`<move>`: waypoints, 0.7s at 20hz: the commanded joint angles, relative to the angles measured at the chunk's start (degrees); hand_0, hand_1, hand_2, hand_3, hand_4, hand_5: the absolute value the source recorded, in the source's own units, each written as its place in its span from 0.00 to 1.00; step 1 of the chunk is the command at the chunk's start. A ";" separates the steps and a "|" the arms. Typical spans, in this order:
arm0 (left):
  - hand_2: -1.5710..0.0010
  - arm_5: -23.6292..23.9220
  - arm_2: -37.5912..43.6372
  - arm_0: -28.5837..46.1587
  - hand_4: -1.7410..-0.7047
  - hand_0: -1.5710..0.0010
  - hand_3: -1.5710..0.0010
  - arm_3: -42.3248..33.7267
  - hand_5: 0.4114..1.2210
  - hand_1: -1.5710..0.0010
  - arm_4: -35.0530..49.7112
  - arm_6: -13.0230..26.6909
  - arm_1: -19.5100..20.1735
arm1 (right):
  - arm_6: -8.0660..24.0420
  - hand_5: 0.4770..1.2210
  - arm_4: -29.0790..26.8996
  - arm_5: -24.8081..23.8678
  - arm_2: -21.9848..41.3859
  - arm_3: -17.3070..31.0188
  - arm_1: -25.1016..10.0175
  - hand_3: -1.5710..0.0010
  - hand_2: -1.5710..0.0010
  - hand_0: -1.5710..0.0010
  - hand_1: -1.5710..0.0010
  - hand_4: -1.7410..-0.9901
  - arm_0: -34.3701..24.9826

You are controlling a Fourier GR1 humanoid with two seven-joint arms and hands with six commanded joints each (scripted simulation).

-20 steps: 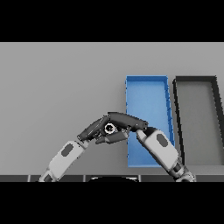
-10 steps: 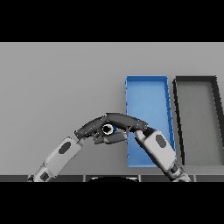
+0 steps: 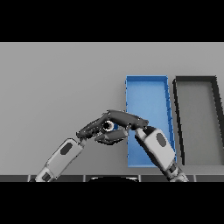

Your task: Pick up the blue pipe and place it into the blue bin.

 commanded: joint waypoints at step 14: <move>1.00 -0.49 -1.32 3.10 0.80 1.00 1.00 -2.84 0.11 1.00 -0.36 0.11 1.65 | 9.92 0.86 -33.07 -22.70 -14.34 2.69 -12.87 0.00 0.00 0.00 0.00 0.02 -26.36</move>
